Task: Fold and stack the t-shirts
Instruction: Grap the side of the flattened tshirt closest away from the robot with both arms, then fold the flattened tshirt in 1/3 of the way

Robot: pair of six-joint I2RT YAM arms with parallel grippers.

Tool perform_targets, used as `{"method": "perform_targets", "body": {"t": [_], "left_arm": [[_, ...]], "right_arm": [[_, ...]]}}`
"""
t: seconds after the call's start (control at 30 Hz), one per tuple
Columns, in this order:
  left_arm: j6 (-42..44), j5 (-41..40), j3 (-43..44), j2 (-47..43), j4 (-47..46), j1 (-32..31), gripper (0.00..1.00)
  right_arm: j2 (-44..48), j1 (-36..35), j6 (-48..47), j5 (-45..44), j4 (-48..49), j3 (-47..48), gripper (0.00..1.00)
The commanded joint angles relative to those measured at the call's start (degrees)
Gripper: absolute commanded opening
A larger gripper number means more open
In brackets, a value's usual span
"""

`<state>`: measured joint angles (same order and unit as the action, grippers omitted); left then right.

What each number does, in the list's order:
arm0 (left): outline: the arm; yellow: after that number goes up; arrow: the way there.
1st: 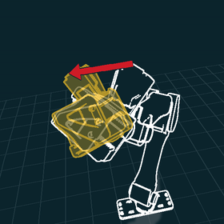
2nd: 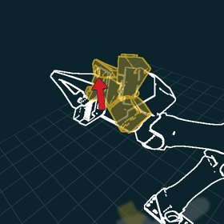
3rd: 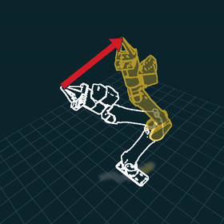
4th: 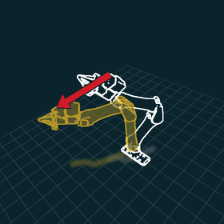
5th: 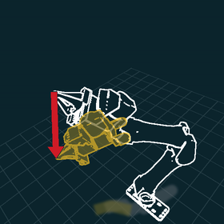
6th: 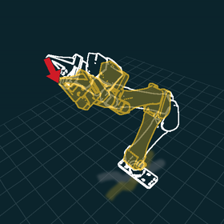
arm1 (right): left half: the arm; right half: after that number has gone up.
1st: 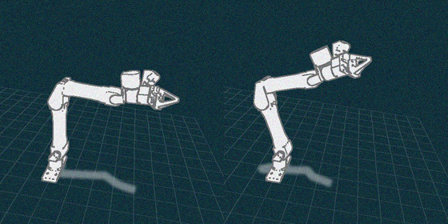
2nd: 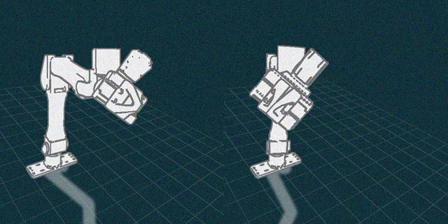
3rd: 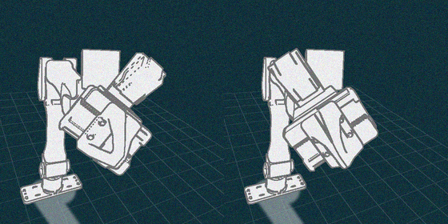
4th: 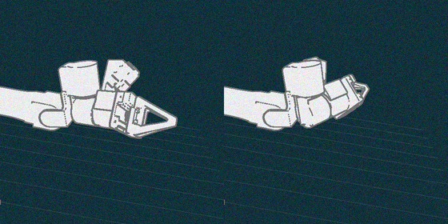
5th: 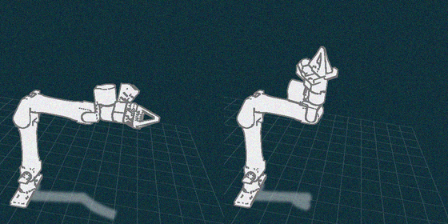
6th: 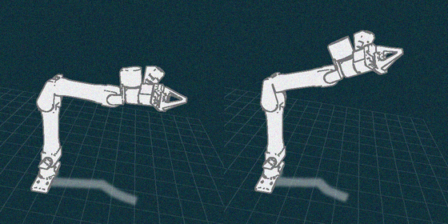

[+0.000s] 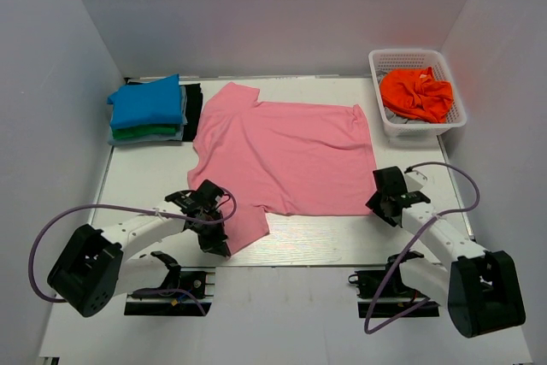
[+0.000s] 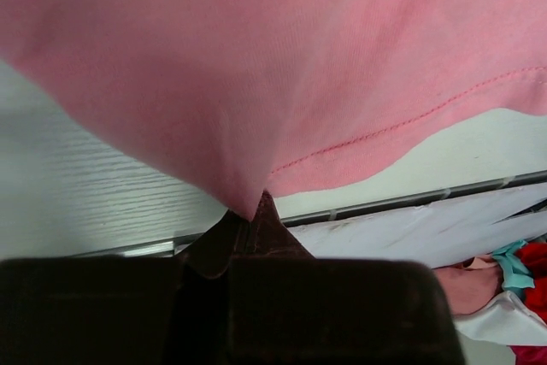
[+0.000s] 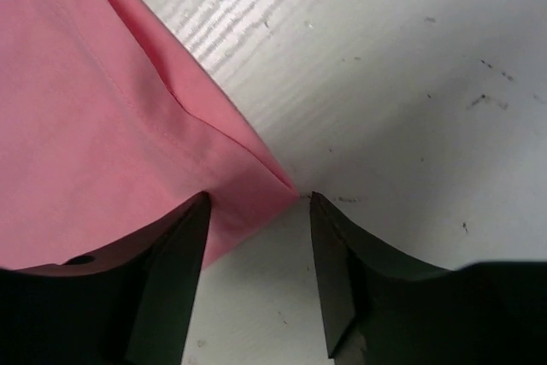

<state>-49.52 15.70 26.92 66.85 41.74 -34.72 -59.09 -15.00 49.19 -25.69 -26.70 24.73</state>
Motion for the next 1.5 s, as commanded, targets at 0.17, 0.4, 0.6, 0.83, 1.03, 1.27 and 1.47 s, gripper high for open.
{"method": "perform_targets", "body": {"t": [0.17, 0.4, 0.6, 0.83, 1.03, 1.27, 1.47], "left_arm": [[0.65, -0.94, 0.94, -1.46, 7.12, -0.26, 0.00], [0.12, -0.86, 3.93, -3.38, 16.89, -0.26, 0.00], [0.12, 0.47, 5.94, -5.77, 16.28, -0.26, 0.00], [6.44, 0.46, 14.73, -1.82, 11.18, -0.26, 0.00], [9.08, 2.23, 23.43, 3.54, 8.46, 1.15, 0.00], [8.56, -6.81, 35.47, 12.06, 9.86, 1.75, 0.00], [6.54, -12.27, 44.18, 19.71, 12.31, 5.00, 0.00]], "right_arm": [[-5.95, 0.24, 1.00, 0.64, 4.38, -0.03, 0.21], [0.72, 0.15, 3.37, 0.19, -8.71, 0.76, 0.00], [7.50, 0.15, 2.49, 2.57, -9.60, 0.40, 0.00], [2.06, -0.29, -2.25, 11.36, -1.60, 4.71, 0.00], [-2.43, -0.38, -4.28, 10.05, -3.36, 11.30, 0.00], [-6.82, 0.06, -7.08, 8.21, -3.62, 18.77, 0.00], [-15.68, 0.50, -8.23, 5.75, -6.96, 28.87, 0.00]]}}
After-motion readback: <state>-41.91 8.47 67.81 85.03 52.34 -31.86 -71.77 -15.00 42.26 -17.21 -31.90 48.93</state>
